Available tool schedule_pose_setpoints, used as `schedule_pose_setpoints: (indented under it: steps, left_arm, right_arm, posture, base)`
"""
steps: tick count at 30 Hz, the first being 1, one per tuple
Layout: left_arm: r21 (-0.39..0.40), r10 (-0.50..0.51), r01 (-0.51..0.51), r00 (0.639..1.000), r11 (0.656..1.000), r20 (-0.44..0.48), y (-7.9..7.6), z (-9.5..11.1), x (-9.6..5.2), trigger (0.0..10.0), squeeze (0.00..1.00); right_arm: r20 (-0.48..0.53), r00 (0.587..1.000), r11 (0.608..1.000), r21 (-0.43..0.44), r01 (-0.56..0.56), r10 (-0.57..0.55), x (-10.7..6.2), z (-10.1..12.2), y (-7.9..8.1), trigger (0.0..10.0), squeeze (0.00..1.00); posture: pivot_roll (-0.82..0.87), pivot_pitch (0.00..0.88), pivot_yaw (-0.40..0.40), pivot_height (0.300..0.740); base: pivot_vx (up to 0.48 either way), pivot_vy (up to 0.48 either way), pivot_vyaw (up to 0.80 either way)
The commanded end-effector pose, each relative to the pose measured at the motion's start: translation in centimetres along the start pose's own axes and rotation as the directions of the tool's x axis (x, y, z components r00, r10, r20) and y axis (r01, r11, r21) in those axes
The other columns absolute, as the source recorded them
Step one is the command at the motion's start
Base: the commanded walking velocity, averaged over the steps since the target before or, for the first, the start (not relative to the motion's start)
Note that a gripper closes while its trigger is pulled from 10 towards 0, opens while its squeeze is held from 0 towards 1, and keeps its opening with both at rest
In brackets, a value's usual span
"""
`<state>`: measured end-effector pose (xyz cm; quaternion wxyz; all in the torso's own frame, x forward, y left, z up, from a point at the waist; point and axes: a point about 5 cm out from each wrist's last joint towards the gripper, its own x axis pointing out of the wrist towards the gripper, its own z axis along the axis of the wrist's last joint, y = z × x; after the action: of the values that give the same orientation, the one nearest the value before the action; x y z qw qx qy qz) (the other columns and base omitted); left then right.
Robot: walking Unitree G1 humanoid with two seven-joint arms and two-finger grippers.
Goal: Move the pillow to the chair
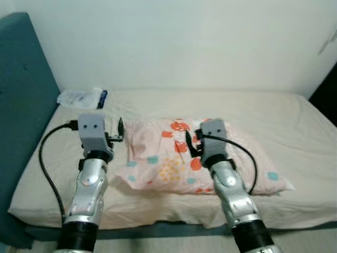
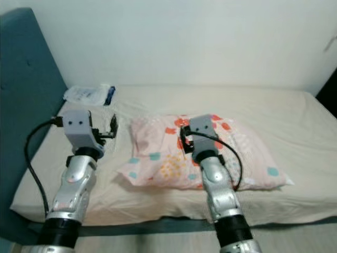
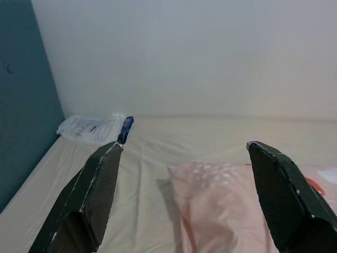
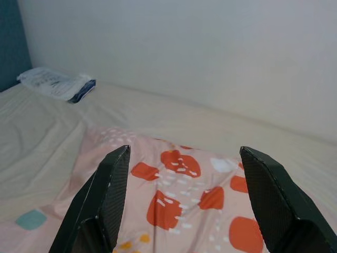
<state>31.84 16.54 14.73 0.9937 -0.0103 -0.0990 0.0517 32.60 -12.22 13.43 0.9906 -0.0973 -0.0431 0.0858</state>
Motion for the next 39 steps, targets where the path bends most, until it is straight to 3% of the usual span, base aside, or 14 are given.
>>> schedule_pose_setpoints:
  steps: [1,17,28,32,39]
  left_arm:
    - [-0.006,0.004,-0.004,1.0,1.0,-0.01,-0.03,-0.32,-0.12,10.0,0.0]
    - [-0.003,0.003,-0.003,1.0,1.0,-0.006,0.06,-0.26,-0.07,10.0,0.0]
    - [0.013,-0.016,0.016,1.0,1.0,-0.004,-0.22,-0.2,-0.07,10.0,0.0]
    - [0.026,-0.034,0.034,0.999,0.999,-0.005,-0.51,-0.17,-0.04,10.0,0.0]
    - [-0.022,-0.022,0.022,0.999,1.0,-0.03,-0.41,-0.41,0.02,10.0,0.0]
  right_arm:
    - [-0.016,1.0,1.0,-0.012,0.007,-0.007,-0.1,-0.35,-0.29,10.0,0.0]
    - [-0.021,1.0,1.0,-0.012,0.008,-0.008,-0.11,-0.45,-0.34,10.0,0.0]
    - [-0.028,1.0,1.0,-0.012,0.007,-0.008,-0.01,-0.5,-0.37,10.0,0.0]
    - [-0.031,0.999,1.0,-0.011,0.011,-0.012,-0.01,-0.53,-0.39,10.0,0.0]
    - [-0.035,0.999,1.0,-0.011,0.013,-0.014,-0.03,-0.57,-0.43,10.0,0.0]
  posture:
    - [0.02,0.07,-0.015,0.74]
    - [0.02,0.075,-0.013,0.74]
    - [0.02,0.076,-0.009,0.74]
    - [0.02,0.076,-0.008,0.74]
    - [0.02,0.077,-0.007,0.74]
  base:
    - [0.274,0.0,0.0]
    - [0.276,0.0,0.0]
    - [0.0,0.0,0.0]
    - [0.0,-0.48,0.0]
    - [0.0,-0.206,0.0]
